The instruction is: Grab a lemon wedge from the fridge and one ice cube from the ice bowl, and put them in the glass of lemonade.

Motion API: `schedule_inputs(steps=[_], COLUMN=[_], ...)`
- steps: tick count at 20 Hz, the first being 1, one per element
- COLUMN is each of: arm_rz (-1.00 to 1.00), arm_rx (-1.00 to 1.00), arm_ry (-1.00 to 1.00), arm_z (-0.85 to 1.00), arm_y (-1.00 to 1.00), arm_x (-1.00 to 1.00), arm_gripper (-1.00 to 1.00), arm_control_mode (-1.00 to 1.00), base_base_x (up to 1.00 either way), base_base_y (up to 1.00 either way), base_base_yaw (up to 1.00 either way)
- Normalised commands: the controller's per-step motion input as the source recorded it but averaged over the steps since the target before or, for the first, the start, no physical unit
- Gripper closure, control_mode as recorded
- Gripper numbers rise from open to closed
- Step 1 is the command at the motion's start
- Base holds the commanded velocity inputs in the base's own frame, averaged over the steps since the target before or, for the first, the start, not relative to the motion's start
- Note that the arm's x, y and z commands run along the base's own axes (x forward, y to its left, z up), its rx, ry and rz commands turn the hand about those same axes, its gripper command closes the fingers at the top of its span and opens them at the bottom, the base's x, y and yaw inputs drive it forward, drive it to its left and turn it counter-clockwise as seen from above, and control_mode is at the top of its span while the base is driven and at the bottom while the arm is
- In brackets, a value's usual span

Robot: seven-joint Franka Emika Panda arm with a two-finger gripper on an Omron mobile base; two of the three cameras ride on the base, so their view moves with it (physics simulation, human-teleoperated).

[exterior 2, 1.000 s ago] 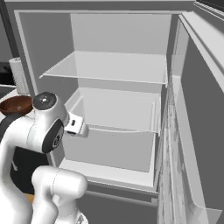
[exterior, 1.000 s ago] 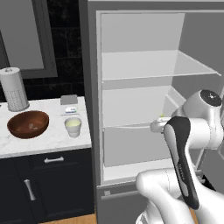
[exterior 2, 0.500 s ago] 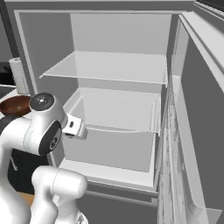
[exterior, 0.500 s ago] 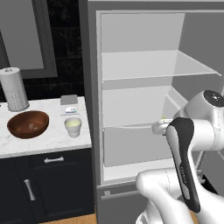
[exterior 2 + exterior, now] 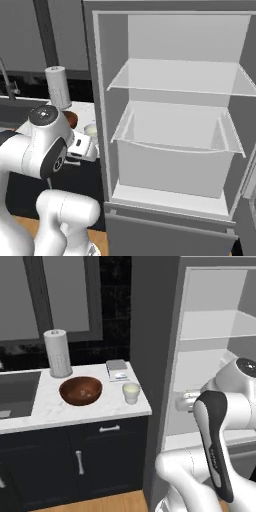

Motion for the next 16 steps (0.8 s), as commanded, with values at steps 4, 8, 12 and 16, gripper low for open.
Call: schedule_inputs(steps=[4, 8, 12, 16], arm_rz=[0.00, 0.00, 0.00, 0.00], arm_rx=[0.00, 0.00, 0.00, 0.00], arm_ry=[0.00, 0.00, 0.00, 0.00], arm_z=[0.00, 0.00, 0.00, 0.00], arm_y=[0.00, 0.00, 0.00, 0.00], arm_x=[0.00, 0.00, 0.00, 0.00], arm_gripper=[1.00, 1.00, 1.00, 1.00], arm_control_mode=[1.00, 1.00, 1.00, 1.00], base_base_x=[0.08, 0.27, 0.63, 0.75], base_base_y=[0.99, 0.89, 0.80, 0.26], base_base_yaw=[-0.19, -0.25, -0.16, -0.10])
